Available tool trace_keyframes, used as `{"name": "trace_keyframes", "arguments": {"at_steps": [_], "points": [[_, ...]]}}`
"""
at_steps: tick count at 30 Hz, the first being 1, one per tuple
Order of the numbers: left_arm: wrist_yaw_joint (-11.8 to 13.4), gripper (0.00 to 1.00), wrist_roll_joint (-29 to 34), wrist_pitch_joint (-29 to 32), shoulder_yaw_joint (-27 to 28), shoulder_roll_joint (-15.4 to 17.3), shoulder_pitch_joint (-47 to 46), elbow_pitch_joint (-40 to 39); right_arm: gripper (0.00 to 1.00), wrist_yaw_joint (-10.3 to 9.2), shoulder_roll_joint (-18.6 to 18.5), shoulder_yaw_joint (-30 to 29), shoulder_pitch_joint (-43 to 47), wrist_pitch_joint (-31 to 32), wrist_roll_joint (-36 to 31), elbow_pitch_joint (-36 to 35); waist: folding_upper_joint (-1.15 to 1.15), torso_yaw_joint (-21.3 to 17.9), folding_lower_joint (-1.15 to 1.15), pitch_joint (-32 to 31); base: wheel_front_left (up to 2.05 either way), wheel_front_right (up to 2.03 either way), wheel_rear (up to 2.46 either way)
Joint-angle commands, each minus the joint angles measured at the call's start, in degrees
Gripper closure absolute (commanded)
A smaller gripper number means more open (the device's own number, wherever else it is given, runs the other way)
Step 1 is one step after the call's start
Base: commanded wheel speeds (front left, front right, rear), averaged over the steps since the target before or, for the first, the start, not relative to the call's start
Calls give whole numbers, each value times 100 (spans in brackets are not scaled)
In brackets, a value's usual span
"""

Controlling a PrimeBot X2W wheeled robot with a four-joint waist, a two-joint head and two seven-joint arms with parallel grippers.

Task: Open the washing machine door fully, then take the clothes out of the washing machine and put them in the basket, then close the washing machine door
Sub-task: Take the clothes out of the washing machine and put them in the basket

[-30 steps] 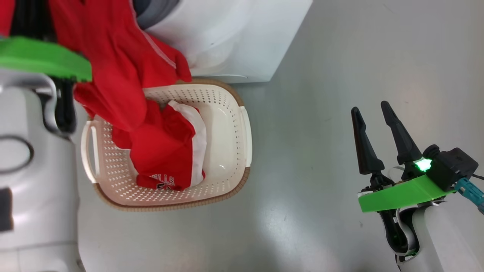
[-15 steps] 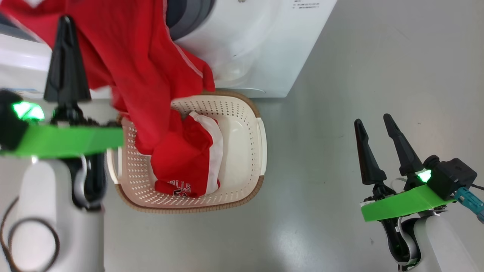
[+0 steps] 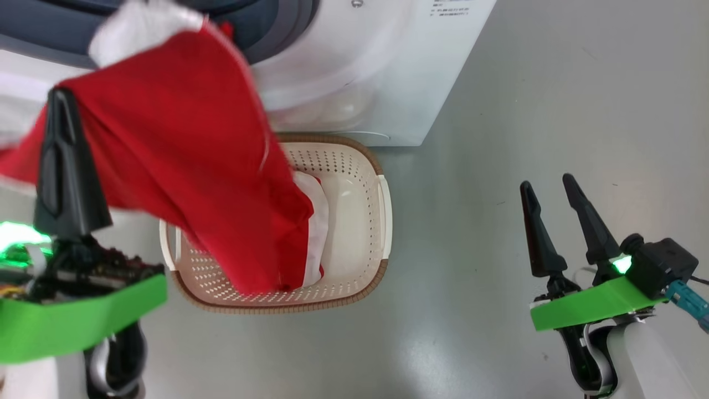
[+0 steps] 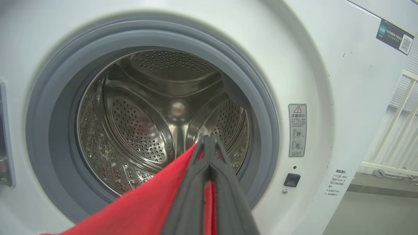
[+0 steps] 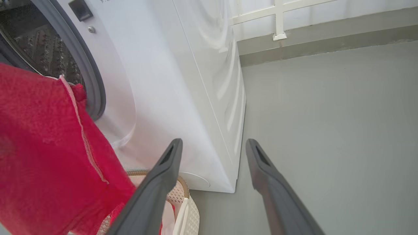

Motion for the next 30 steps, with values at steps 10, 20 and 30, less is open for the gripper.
{"name": "trace_keyframes", "arguments": {"at_steps": [10, 20, 30], "points": [[-34, 100, 187, -26, -242, 116, 277, 753, 0, 36, 11, 210, 43, -36, -60, -121, 0, -35, 0, 110, 0, 0, 0], [-34, 100, 378, -26, -402, 115, -170, 2586, 0, 36, 11, 253, -30, -36, 1, -160, 0, -236, 0, 362, 0, 0, 0], [-34, 100, 632, -26, -482, 170, -941, 4422, 0, 36, 11, 233, -158, -36, 42, -262, 0, -393, 0, 797, 0, 0, 0]]}}
